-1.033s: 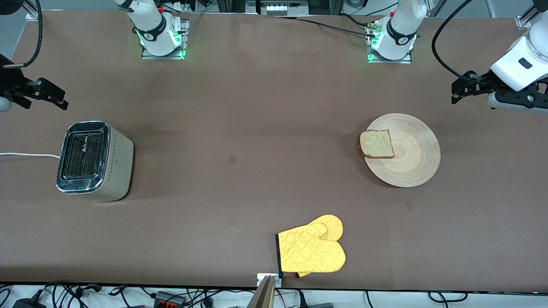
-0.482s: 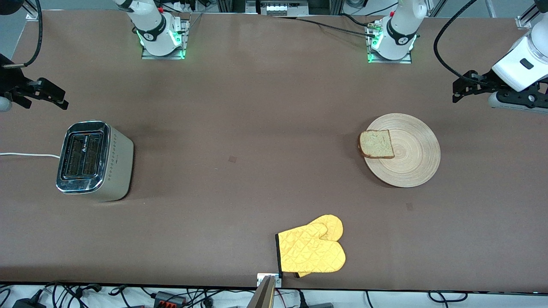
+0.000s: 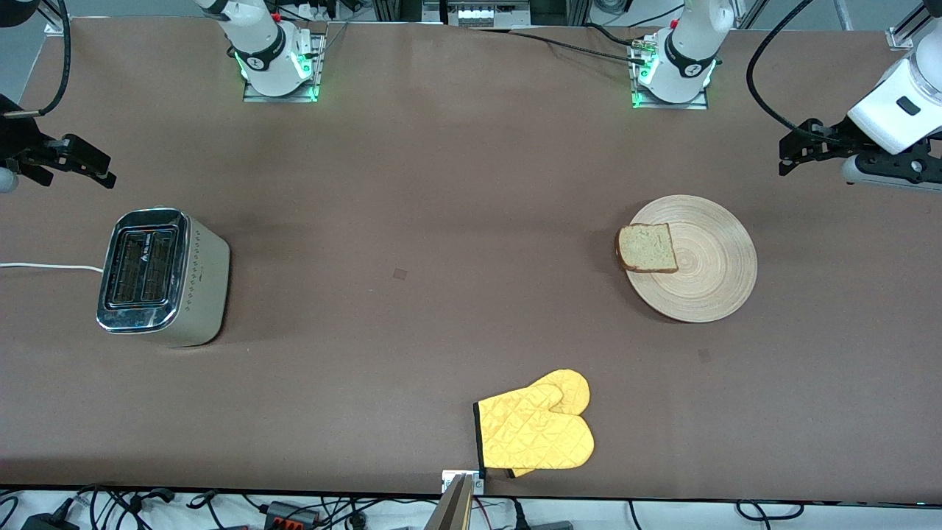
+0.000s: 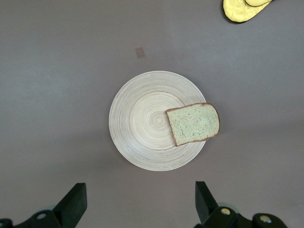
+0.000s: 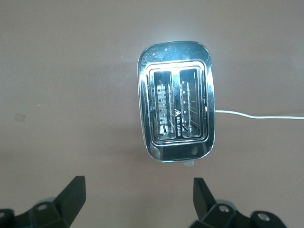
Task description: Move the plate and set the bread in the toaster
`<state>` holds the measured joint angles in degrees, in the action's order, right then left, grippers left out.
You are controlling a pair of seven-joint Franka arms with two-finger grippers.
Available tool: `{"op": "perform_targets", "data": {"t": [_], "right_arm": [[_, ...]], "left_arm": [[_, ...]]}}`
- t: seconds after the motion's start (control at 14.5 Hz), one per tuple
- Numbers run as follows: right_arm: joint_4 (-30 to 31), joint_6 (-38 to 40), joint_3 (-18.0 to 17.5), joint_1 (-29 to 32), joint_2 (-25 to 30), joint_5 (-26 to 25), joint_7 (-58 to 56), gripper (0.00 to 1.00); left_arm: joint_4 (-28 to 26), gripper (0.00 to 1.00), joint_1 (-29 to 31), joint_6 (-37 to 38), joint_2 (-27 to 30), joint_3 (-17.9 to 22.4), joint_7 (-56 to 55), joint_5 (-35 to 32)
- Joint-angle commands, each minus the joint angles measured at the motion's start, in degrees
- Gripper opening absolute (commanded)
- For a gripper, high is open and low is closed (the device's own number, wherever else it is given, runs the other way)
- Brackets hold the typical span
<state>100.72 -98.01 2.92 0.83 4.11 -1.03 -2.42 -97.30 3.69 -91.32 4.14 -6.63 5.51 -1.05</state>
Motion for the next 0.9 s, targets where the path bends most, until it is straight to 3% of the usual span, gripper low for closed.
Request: {"op": "perform_targets", "data": {"t": [0.0,0.83], "right_arm": [[1.2,0.1,-0.4,0.0,1.2,-0.3,-0.9,1.00],[1.4,-0.1,-0.6,0.0,0.6,-0.4,-0.9,1.00]], "left_arm": [[1.3,1.00,-0.5,1.1,0.1,-0.2,-0.6,-1.1],[1.5,1.00,0.4,1.5,-0.9,0.7,-0.1,-0.7]]}}
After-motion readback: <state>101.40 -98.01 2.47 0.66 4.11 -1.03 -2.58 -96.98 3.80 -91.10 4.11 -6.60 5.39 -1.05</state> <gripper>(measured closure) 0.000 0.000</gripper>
